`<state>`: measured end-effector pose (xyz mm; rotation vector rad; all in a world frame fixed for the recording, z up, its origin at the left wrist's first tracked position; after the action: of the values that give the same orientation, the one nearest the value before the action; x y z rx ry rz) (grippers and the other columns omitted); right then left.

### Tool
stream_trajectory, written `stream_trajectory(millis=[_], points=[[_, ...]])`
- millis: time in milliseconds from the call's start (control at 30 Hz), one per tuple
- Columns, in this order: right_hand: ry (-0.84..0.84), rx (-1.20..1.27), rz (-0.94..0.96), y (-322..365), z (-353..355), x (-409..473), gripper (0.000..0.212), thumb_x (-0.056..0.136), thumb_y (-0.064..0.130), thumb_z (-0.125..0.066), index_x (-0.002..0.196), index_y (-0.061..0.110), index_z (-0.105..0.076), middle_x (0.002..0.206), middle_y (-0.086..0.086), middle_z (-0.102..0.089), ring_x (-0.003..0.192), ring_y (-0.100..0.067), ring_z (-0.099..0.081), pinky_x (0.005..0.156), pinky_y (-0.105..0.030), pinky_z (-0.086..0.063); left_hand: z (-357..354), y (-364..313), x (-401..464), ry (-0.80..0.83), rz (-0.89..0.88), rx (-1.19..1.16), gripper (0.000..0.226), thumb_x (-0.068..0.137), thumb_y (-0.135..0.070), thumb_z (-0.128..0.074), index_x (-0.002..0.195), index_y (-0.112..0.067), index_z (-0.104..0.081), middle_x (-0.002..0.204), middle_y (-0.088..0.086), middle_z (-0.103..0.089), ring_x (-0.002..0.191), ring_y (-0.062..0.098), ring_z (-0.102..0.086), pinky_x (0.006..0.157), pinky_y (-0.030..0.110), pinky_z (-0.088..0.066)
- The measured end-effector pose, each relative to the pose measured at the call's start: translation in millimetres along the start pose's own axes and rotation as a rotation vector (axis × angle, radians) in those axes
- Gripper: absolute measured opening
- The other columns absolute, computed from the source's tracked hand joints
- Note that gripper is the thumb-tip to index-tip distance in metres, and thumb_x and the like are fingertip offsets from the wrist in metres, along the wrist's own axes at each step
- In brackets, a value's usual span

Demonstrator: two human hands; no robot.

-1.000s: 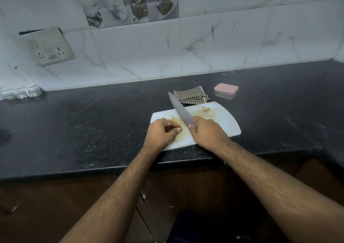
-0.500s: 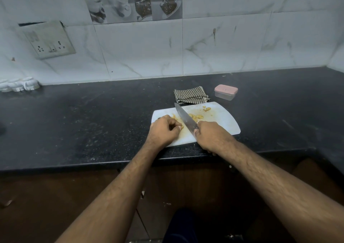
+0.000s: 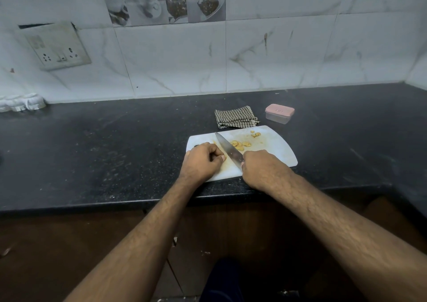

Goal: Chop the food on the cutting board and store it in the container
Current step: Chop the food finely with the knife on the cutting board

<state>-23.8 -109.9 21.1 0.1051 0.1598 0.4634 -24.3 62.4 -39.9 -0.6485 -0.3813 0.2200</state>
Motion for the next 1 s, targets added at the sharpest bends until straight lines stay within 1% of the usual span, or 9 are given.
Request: stream_trajectory(millis=[133, 300, 433, 500, 567, 633, 700, 833, 1000], points=[[0.019, -0.007, 0.006, 5.8, -0.5, -4.9, 0.031, 0.103, 0.026, -0.049, 0.132, 0.015, -0.053, 0.102, -0.004, -0.051, 0.093, -0.018, -0.054, 0.076, -0.031, -0.048, 0.2, -0.6, -0.5, 0.001, -0.01, 0.002, 0.013, 0.087, -0.03, -0.071, 0.075, -0.026, -0.067, 0.069, -0.013, -0.065, 0.069, 0.006, -0.057, 0.073, 0.033, -0.049], [0.045, -0.025, 0.012, 9.9, 3.3, -13.2, 0.032, 0.101, 0.021, -0.051, 0.132, 0.014, -0.052, 0.101, -0.004, -0.05, 0.09, -0.018, -0.052, 0.073, -0.031, -0.045, -0.6, -1.1, 0.4, 0.009, -0.013, 0.029, 0.012, 0.089, -0.031, -0.07, 0.078, -0.026, -0.069, 0.075, -0.015, -0.067, 0.075, 0.006, -0.059, 0.073, 0.032, -0.049], [0.058, -0.04, 0.006, 11.5, 6.9, -17.3, 0.033, 0.1, 0.018, -0.052, 0.133, 0.014, -0.052, 0.1, -0.004, -0.049, 0.088, -0.018, -0.051, 0.071, -0.03, -0.044, -0.7, -2.7, 0.5, 0.017, 0.0, 0.03, 0.011, 0.091, -0.03, -0.07, 0.08, -0.027, -0.07, 0.073, -0.017, -0.066, 0.074, 0.005, -0.058, 0.068, 0.03, -0.044], [0.073, -0.052, 0.005, 13.0, 8.6, -18.3, 0.035, 0.1, 0.017, -0.053, 0.134, 0.013, -0.051, 0.102, -0.005, -0.05, 0.089, -0.018, -0.051, 0.071, -0.03, -0.043, -0.5, -3.1, 0.8, 0.02, 0.011, 0.034, 0.011, 0.091, -0.031, -0.07, 0.08, -0.027, -0.071, 0.074, -0.016, -0.067, 0.074, 0.006, -0.059, 0.068, 0.03, -0.047], [0.096, -0.063, 0.004, 14.8, 8.2, -18.7, 0.037, 0.1, 0.016, -0.054, 0.136, 0.011, -0.05, 0.112, -0.008, -0.056, 0.093, -0.02, -0.054, 0.074, -0.03, -0.045, -0.3, -3.4, 1.0, 0.022, 0.008, 0.043, 0.012, 0.091, -0.032, -0.069, 0.081, -0.027, -0.071, 0.074, -0.014, -0.067, 0.074, 0.007, -0.06, 0.069, 0.031, -0.049], [0.1, -0.084, 0.017, 16.8, 6.7, -18.4, 0.035, 0.101, 0.016, -0.052, 0.135, 0.008, -0.05, 0.122, -0.011, -0.059, 0.104, -0.025, -0.059, 0.078, -0.031, -0.044, -0.1, -3.9, 0.6, 0.026, 0.0, 0.045, 0.012, 0.092, -0.03, -0.069, 0.08, -0.026, -0.071, 0.073, -0.014, -0.067, 0.073, 0.007, -0.059, 0.068, 0.031, -0.047], [0.098, -0.1, 0.026, 17.8, 5.7, -17.8, 0.034, 0.102, 0.016, -0.05, 0.134, 0.006, -0.051, 0.125, -0.013, -0.059, 0.113, -0.028, -0.06, 0.078, -0.032, -0.042, 0.2, -5.2, 0.2, 0.03, -0.005, 0.043, 0.013, 0.092, -0.028, -0.068, 0.08, -0.025, -0.071, 0.073, -0.015, -0.066, 0.072, 0.006, -0.058, 0.066, 0.03, -0.045], [0.122, -0.088, 0.023, 19.7, 4.7, -16.3, 0.033, 0.102, 0.015, -0.049, 0.133, 0.004, -0.051, 0.126, -0.015, -0.059, 0.115, -0.03, -0.059, 0.078, -0.032, -0.041, 0.3, -3.9, 1.0, 0.027, -0.004, 0.043, 0.012, 0.092, -0.028, -0.068, 0.081, -0.026, -0.071, 0.075, -0.013, -0.068, 0.074, 0.007, -0.06, 0.069, 0.032, -0.05], [0.135, -0.075, 0.023, 19.9, -0.3, -13.8, 0.031, 0.103, 0.014, -0.047, 0.133, 0.004, -0.05, 0.126, -0.016, -0.058, 0.115, -0.031, -0.059, 0.077, -0.033, -0.041, -0.7, -2.4, 2.5, 0.029, -0.008, 0.025, 0.011, 0.091, -0.027, -0.069, 0.08, -0.027, -0.073, 0.076, -0.014, -0.069, 0.074, 0.006, -0.061, 0.07, 0.032, -0.052]])
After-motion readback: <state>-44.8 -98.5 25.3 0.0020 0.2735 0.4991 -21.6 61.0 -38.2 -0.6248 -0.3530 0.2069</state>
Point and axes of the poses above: each hand's wrist, its own x-axis towards the middle knuckle, its own z-axis out of the back of the hand, y = z × x, the point moved 4 cm from there along x, towards the middle knuckle
